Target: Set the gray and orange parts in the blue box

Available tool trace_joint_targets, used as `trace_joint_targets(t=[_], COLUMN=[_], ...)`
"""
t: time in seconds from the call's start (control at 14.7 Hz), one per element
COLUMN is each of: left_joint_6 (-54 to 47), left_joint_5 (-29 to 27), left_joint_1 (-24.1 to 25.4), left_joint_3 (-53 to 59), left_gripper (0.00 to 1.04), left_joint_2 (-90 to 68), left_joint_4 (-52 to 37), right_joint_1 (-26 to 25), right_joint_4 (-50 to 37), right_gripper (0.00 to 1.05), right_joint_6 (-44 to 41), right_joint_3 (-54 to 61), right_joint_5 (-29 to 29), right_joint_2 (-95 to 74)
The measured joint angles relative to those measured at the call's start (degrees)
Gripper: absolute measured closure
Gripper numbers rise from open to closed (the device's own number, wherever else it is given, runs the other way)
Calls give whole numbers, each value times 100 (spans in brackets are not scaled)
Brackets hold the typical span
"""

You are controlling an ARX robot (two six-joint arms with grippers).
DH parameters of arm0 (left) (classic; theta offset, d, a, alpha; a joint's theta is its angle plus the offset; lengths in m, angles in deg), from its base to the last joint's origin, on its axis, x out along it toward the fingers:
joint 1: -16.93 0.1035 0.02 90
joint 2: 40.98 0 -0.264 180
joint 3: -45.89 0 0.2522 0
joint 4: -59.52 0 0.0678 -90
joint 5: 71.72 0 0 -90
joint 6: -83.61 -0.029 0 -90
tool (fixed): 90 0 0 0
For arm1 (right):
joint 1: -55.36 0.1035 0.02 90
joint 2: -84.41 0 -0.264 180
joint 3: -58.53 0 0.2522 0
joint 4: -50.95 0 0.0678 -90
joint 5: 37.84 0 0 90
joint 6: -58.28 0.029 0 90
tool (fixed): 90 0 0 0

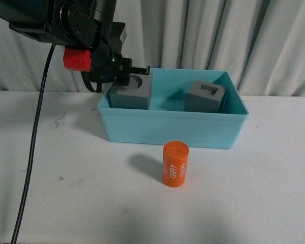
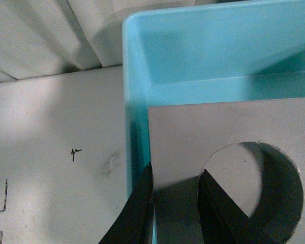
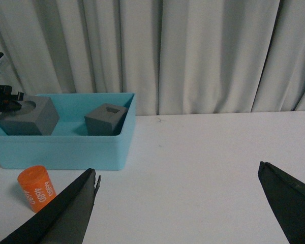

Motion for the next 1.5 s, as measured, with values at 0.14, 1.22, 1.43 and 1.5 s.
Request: trace_joint_targets(t=[0.14,1.22,1.43,1.5], left_joint_6=[2,2415,817,354], left_joint_5=[2,1432,1781,1790], left_joint_1=[0,1609,2697,2422], left_joint_3=[-76,5681,8693,9211], left_gripper=[86,7,37,49], left_joint_2=[-2,6142,8583,8894], left_joint_4=[26,376,-3364,-4052], right_joint_1=[0,0,0,0], right_joint_4=[0,-2,-2,-4], right_gripper=[6,6,6,6], right_joint_6=[0,0,0,0], right_joint_3=[0,0,0,0], right_joint_5=[0,0,0,-4], right_joint_2=[0,0,0,2])
